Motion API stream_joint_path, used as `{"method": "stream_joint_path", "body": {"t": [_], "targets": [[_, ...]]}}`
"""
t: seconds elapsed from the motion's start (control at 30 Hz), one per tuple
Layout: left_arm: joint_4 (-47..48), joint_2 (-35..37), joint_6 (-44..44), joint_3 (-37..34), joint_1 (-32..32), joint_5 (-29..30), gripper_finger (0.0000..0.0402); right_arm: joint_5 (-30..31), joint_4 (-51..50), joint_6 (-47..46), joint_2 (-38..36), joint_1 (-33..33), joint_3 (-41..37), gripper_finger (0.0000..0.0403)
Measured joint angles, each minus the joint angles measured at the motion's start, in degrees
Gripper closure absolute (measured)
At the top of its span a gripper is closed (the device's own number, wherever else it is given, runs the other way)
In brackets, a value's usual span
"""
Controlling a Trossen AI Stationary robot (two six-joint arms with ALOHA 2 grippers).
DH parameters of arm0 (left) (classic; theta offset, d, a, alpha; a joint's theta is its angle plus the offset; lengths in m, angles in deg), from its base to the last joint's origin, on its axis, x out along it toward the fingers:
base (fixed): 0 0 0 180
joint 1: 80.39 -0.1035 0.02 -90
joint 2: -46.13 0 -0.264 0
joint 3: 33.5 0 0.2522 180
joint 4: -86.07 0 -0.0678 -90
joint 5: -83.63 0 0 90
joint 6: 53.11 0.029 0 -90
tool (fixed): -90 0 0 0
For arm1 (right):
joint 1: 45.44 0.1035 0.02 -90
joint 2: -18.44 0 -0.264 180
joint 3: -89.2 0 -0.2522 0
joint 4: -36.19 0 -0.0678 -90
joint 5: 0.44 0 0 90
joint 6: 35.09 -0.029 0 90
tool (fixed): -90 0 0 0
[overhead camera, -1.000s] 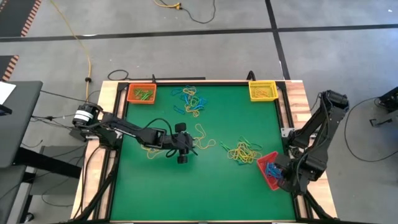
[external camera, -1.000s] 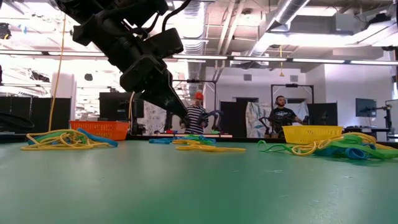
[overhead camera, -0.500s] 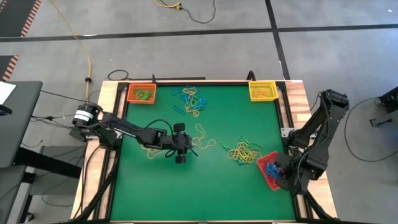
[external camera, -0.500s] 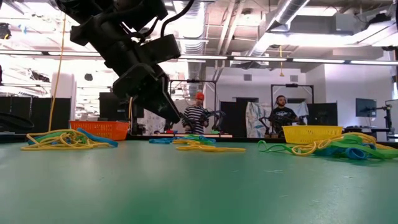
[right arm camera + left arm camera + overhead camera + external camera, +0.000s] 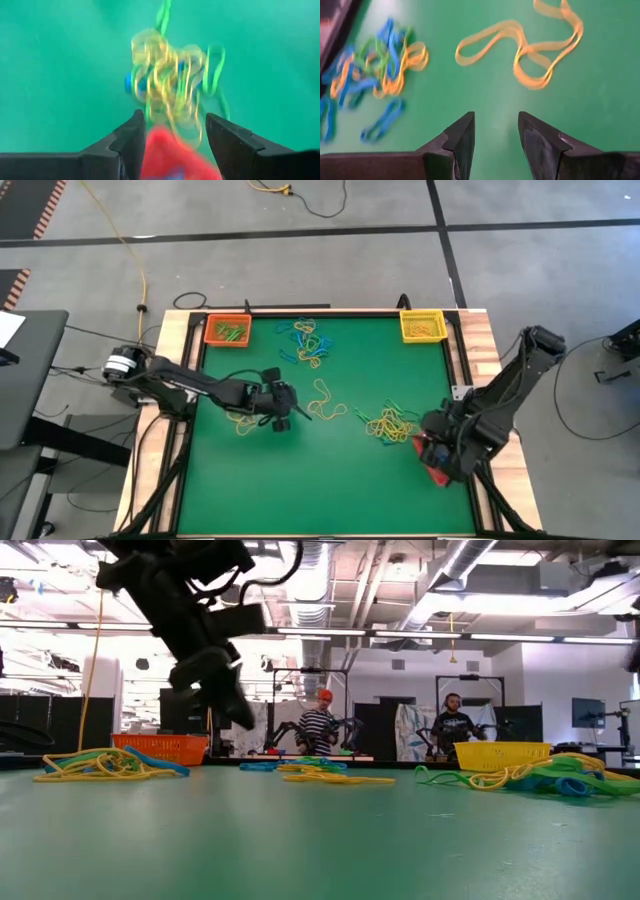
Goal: Sort rubber bands into baskets
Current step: Put the blue rubber band into the red bin
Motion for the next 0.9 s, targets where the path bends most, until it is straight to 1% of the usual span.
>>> {"method": "stream_joint_path", "body": {"t": [0.1, 0.17, 0.3, 0.4, 0.53, 0.63, 0.73, 0.9], "targets": [[5.71, 0.31, -2.63, 0.00, -0.47, -2.07, 0.0261, 5.09, 5.54, 8.73, 0.37, -3.33, 0.00, 0.0171], [9.42, 0.25, -4.67, 0.00, -0.50, -2.57, 0.0261, 7.04, 9.82, 15.28, 0.62, -5.57, -0.04, 0.0171], [13.92, 0.14, -7.97, 0.00, -0.46, -2.73, 0.0261, 8.19, 18.31, 27.39, 1.58, -10.26, -0.65, 0.0171], [15.62, 0.14, -9.67, 0.00, -0.37, -4.14, 0.0261, 8.17, 22.94, 33.93, 3.14, -13.54, -0.81, 0.0171], [19.28, 0.12, -12.51, 0.00, -0.27, -4.65, 0.0261, 7.78, 27.22, 39.58, 6.35, -16.91, -0.83, 0.0171], [21.31, 0.12, -14.23, 0.00, -0.29, -4.77, 0.0261, 5.42, 30.05, 42.74, 9.28, -18.98, -0.83, 0.0171], [21.42, 0.12, -14.48, 0.00, -0.27, -6.22, 0.0261, 3.09, 32.82, 45.09, 12.51, -20.70, -0.83, 0.0171], [22.83, -0.35, -13.94, -0.23, -0.93, -6.23, 0.0261, 1.06, 36.52, 47.30, 17.05, -22.49, -0.83, 0.0171]]}}
